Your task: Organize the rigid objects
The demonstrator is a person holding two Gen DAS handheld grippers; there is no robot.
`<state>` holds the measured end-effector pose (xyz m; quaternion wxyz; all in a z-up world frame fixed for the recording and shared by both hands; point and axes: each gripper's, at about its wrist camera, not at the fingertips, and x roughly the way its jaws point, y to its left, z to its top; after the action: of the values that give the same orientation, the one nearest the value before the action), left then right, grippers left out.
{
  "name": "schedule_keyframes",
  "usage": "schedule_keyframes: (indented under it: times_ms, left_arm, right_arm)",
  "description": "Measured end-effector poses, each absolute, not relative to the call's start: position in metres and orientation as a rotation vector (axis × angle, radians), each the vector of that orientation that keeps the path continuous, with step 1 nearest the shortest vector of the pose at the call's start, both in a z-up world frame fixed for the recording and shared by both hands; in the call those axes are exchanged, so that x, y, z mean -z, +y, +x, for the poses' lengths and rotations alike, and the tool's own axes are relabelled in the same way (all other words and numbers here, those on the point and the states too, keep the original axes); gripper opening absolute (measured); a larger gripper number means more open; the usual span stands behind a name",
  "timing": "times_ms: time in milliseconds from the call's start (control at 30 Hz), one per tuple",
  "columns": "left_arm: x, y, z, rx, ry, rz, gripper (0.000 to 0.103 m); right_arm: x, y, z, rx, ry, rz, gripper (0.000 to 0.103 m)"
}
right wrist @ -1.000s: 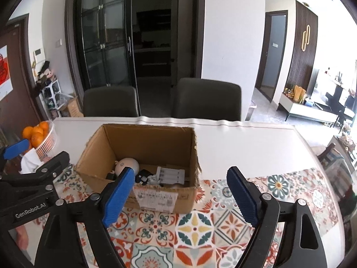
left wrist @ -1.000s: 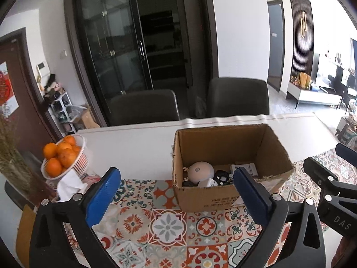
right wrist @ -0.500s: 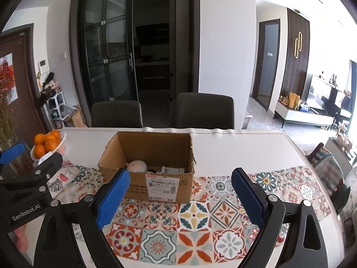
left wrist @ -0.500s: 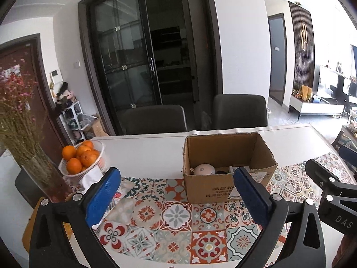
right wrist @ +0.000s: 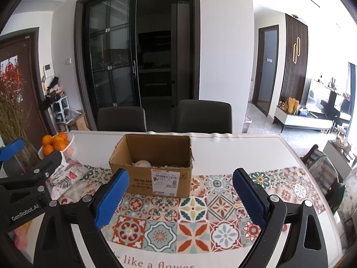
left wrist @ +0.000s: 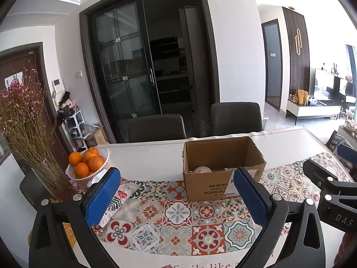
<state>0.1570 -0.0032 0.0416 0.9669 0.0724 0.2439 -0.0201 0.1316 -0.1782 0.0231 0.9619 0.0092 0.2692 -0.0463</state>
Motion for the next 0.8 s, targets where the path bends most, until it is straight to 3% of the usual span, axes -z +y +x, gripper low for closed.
schedule_keyframes:
  times_ms: [800]
  left_arm:
    - [-0.052, -0.001, 0.135, 0.039, 0.458, 0.139, 0.103]
  right_arm:
    - [-0.034, -0.171, 0.11, 0.079, 0.507, -0.005, 0.096]
